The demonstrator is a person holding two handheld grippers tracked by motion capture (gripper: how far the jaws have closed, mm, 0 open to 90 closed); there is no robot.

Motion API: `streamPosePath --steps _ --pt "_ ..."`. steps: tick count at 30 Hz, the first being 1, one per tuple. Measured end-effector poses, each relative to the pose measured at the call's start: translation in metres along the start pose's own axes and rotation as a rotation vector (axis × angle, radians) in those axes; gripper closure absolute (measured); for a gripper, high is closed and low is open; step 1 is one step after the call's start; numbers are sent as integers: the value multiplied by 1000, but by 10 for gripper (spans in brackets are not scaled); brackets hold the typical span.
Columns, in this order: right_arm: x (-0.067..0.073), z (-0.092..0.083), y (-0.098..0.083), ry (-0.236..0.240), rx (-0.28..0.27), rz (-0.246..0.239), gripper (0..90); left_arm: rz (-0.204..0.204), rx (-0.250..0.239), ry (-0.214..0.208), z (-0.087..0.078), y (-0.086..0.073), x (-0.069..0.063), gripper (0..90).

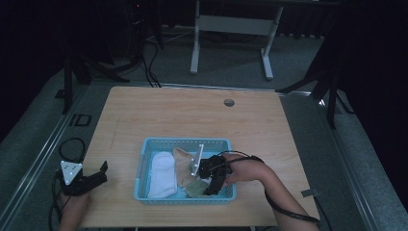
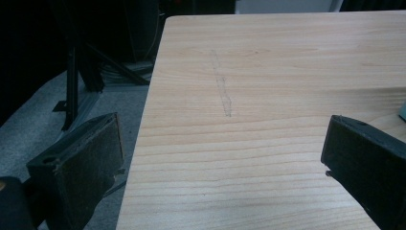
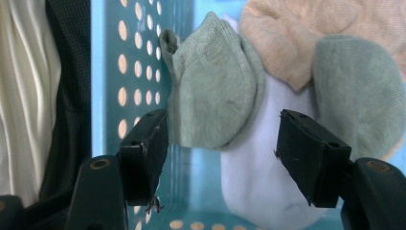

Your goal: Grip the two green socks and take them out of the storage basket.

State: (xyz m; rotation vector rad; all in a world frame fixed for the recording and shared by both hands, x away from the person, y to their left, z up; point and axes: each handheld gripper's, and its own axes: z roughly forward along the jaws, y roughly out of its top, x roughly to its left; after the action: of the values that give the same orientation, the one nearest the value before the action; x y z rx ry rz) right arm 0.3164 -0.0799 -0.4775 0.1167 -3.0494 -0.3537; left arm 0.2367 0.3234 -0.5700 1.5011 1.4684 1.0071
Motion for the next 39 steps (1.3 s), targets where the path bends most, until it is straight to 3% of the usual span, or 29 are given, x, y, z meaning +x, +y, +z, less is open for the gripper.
streamPosePath --steps 9,13,17,23,30,39 --pt "-3 14 7 -5 26 7 392 0 0 0 0 0 0 4" --pt "-5 17 9 -43 22 18 502 0 0 1 0 0 0 3" --pt "-4 19 8 -31 37 4 556 0 0 0 0 0 0 3" --pt "-1 22 10 -8 56 -19 773 0 0 0 0 0 0 3" --pt "4 8 13 -53 24 -51 795 1 2 1 0 0 0 4" --pt "10 -10 12 -55 16 -71 803 1 3 2 0 0 0 3"
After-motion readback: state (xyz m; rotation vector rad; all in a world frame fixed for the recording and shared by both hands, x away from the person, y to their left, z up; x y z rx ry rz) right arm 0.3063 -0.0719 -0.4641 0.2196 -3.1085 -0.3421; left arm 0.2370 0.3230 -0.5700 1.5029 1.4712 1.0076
